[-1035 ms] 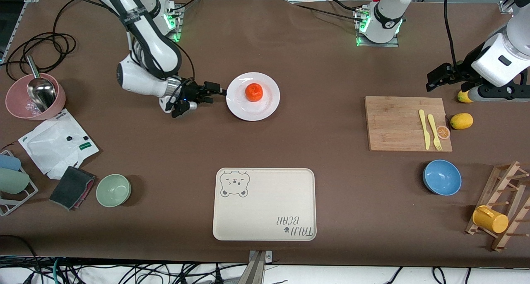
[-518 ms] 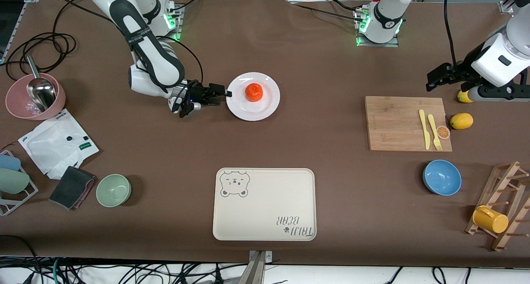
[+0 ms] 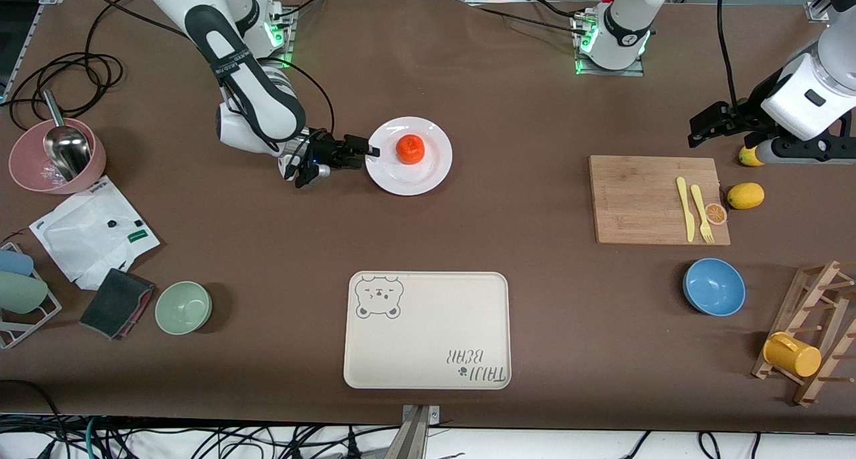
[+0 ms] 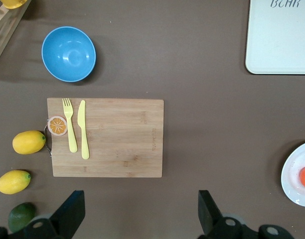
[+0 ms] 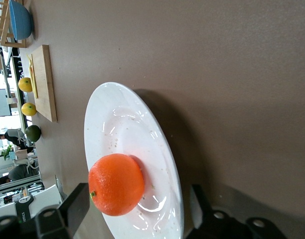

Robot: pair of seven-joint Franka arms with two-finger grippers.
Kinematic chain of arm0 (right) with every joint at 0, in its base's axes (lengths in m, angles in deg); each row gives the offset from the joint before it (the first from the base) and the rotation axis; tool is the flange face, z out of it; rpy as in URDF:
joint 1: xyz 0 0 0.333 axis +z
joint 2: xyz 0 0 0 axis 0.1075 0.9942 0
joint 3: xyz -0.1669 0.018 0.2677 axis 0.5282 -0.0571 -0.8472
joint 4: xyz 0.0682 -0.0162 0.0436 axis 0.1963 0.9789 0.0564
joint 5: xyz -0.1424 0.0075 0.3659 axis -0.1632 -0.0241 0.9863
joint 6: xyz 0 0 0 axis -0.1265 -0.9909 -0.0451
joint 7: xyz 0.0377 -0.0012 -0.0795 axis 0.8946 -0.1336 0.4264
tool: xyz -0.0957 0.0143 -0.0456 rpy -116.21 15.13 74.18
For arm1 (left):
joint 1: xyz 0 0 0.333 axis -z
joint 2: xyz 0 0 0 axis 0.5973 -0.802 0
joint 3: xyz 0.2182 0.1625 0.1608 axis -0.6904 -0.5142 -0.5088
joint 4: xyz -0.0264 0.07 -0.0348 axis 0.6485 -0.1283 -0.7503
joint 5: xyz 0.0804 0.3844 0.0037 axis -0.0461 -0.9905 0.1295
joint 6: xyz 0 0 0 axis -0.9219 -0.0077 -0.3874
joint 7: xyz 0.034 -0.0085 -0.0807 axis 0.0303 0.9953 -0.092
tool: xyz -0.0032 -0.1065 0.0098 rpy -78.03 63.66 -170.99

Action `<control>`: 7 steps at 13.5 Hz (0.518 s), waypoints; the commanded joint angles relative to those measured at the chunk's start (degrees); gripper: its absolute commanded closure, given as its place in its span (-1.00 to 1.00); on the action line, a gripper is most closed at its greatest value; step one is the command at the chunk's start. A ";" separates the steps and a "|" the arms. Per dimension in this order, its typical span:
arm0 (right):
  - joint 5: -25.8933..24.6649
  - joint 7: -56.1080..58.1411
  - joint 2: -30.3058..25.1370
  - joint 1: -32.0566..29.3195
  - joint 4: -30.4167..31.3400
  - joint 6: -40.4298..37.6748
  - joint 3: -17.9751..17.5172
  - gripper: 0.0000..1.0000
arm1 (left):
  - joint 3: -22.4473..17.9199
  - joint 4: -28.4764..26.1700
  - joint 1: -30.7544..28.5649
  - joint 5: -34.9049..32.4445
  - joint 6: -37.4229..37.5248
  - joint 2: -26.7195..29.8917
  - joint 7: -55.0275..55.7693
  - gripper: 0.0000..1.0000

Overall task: Place orange and plate with both arms
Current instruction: 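Grip the plate rim with the right gripper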

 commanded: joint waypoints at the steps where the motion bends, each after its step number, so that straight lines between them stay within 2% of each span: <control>1: 2.74 4.09 1.21 -0.32 -0.03 1.11 -0.69 -0.73 | -0.48 0.45 0.31 0.46 0.97 0.56 -0.34 -1.00; 4: 2.91 4.53 1.74 -0.23 -0.03 1.20 -0.69 -0.69 | -0.48 0.45 0.31 0.46 1.06 0.56 -0.34 -1.00; 7: 7.55 8.21 2.71 0.47 -0.11 1.20 -0.77 -0.58 | -0.56 0.45 0.31 0.46 1.41 0.56 -0.34 -1.00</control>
